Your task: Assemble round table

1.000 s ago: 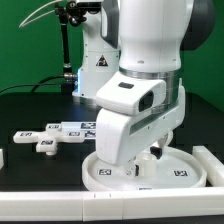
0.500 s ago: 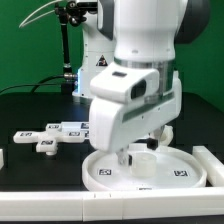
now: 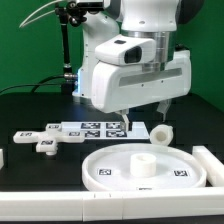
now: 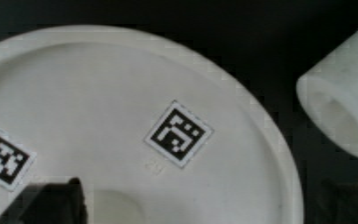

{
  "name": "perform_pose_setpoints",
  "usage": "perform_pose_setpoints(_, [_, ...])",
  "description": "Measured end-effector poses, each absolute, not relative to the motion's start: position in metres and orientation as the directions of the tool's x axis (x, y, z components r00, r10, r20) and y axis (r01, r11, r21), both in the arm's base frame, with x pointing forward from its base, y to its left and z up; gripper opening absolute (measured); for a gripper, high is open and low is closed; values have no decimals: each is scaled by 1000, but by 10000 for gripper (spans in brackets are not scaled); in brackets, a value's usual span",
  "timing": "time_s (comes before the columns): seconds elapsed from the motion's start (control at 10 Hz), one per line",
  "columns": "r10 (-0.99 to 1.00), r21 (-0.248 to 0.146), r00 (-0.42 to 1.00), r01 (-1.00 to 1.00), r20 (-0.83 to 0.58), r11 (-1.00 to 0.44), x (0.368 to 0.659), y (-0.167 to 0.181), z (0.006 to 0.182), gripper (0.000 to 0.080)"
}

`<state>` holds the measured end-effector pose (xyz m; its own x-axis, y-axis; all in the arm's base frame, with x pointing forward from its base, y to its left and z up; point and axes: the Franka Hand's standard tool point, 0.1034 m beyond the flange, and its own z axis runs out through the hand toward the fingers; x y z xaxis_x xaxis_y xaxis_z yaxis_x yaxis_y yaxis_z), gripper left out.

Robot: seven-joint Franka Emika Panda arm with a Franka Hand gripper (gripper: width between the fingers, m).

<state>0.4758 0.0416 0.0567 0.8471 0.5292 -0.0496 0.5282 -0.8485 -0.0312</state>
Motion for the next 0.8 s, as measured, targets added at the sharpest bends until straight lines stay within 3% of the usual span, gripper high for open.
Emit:
perform_pose_setpoints(0.4, [496, -23, 868, 495, -23, -868, 474, 43, 50, 649])
perform_pose_setpoints(0.6, [348, -30, 937, 347, -26, -937, 474, 44, 51, 649])
perform_pose_setpoints(0.8, [-14, -49, 999, -17, -51, -999, 471, 45, 52, 649])
